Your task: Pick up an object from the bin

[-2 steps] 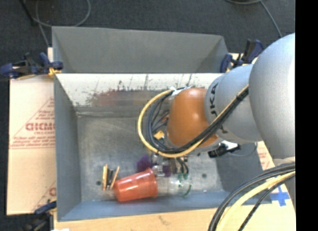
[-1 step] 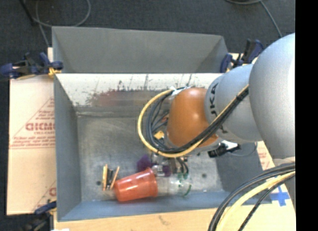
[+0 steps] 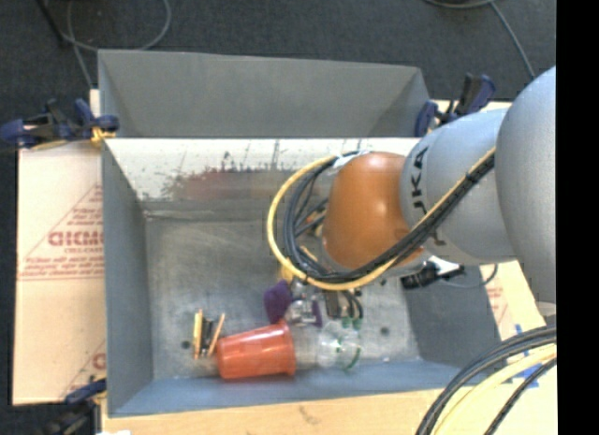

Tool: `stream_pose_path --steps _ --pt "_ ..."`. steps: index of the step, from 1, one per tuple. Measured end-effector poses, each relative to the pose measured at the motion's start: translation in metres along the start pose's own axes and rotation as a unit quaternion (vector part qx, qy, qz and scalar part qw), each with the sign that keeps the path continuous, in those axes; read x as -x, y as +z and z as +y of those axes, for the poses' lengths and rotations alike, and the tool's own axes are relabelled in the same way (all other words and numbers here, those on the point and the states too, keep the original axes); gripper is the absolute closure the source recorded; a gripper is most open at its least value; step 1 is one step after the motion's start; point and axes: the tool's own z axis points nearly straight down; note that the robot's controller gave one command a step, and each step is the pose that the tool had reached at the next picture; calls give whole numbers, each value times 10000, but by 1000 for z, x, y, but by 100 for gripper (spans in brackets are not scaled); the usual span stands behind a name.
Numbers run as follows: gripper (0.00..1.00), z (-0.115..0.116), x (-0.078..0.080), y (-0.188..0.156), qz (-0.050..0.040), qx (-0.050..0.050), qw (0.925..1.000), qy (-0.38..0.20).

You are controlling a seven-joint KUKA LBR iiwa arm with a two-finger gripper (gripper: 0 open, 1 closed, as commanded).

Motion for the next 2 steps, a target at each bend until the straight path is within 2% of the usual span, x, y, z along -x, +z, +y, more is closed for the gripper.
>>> stream_pose_path --steps 1,2 --pt "100 17 -6 -28 -68 10 10000 -21" --pt "100 18 -3 -74 -11 -9 9977 -673"
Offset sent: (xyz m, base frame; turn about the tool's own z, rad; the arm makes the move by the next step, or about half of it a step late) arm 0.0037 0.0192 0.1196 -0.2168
